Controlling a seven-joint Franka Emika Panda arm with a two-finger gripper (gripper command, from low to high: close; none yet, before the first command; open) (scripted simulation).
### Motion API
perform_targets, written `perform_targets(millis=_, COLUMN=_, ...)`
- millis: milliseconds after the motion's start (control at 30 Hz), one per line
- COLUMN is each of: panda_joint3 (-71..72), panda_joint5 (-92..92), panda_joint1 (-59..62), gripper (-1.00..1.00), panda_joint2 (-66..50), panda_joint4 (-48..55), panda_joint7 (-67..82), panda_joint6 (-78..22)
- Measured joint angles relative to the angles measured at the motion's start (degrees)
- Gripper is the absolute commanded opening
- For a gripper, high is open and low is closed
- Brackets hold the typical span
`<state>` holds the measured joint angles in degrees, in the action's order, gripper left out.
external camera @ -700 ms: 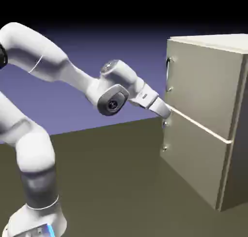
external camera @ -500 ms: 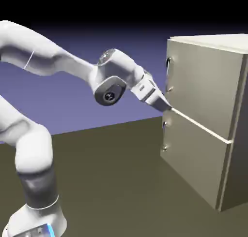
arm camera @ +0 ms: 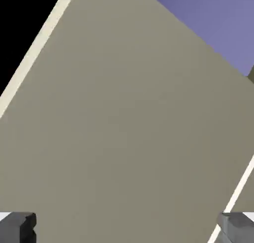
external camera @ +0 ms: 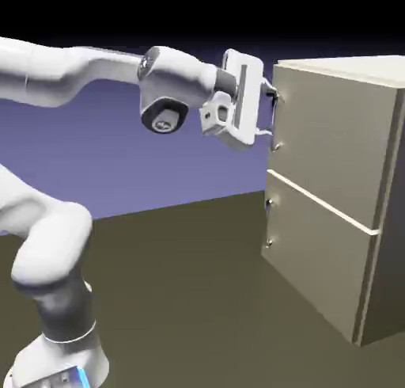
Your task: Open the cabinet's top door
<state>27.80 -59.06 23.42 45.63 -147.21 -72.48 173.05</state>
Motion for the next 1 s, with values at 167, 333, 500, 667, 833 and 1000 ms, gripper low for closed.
perform_targets(millis=167, panda_joint3=5.9, panda_joint5=-12.5, panda_joint1=5.1, gripper=0.0, panda_joint2=2.7, panda_joint4=2.9, panda_joint7=-6.3, panda_joint6=-0.2)
perform_targets(millis=333, panda_joint3=11.7, panda_joint5=-24.9, panda_joint1=10.2, gripper=0.0, panda_joint2=5.5, panda_joint4=5.8, panda_joint7=-12.7, panda_joint6=-0.4)
perform_targets(millis=500, panda_joint3=17.6, panda_joint5=-37.4, panda_joint1=15.3, gripper=0.0, panda_joint2=8.2, panda_joint4=8.7, panda_joint7=-19.0, panda_joint6=-0.6)
perform_targets(millis=667, panda_joint3=23.5, panda_joint5=-49.8, panda_joint1=20.3, gripper=0.0, panda_joint2=10.9, panda_joint4=11.6, panda_joint7=-25.3, panda_joint6=-0.8)
perform_targets(millis=833, panda_joint3=29.3, panda_joint5=-62.3, panda_joint1=25.4, gripper=0.0, panda_joint2=13.7, panda_joint4=14.5, panda_joint7=-31.7, panda_joint6=-1.0)
perform_targets(millis=1000, panda_joint3=35.2, panda_joint5=-74.8, panda_joint1=30.5, gripper=0.0, panda_joint2=16.4, panda_joint4=17.5, panda_joint7=-38.0, panda_joint6=-1.2)
